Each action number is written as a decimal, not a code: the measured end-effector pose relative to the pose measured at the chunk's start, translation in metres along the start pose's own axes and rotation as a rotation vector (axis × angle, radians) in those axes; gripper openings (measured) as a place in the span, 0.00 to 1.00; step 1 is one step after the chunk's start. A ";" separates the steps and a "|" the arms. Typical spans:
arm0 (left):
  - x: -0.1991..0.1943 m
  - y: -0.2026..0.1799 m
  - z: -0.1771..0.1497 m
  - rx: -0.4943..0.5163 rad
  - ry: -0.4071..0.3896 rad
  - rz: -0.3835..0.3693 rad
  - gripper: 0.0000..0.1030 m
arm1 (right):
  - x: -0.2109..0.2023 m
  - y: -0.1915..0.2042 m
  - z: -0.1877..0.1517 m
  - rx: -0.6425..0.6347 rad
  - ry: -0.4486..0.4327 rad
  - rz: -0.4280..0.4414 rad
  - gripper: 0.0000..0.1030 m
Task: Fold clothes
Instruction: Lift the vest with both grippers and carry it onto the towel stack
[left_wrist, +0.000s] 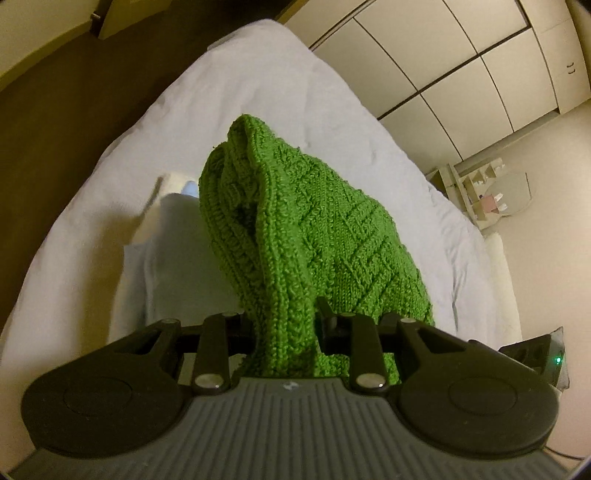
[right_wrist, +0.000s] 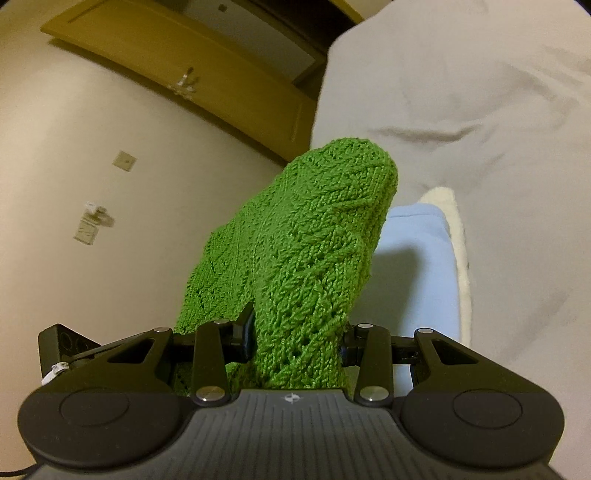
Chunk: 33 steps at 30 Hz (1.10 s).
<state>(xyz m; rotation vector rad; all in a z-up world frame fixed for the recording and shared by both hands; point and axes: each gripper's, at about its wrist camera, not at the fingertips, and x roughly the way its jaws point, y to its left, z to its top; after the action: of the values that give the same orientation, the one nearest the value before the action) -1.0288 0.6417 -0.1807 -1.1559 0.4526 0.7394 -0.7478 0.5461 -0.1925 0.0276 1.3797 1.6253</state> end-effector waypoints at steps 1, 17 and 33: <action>0.007 0.007 0.002 -0.001 0.007 0.002 0.24 | 0.010 -0.004 0.001 0.000 -0.002 -0.008 0.38; -0.029 0.027 -0.016 -0.003 -0.078 0.131 0.25 | 0.036 -0.010 -0.005 -0.120 0.091 -0.282 0.71; -0.015 0.025 -0.083 0.171 0.020 0.248 0.03 | 0.055 0.071 -0.123 -0.751 0.268 -0.357 0.28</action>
<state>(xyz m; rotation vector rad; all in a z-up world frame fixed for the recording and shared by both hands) -1.0535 0.5653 -0.2163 -0.9570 0.6713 0.8860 -0.8918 0.4985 -0.2112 -0.8526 0.8169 1.7740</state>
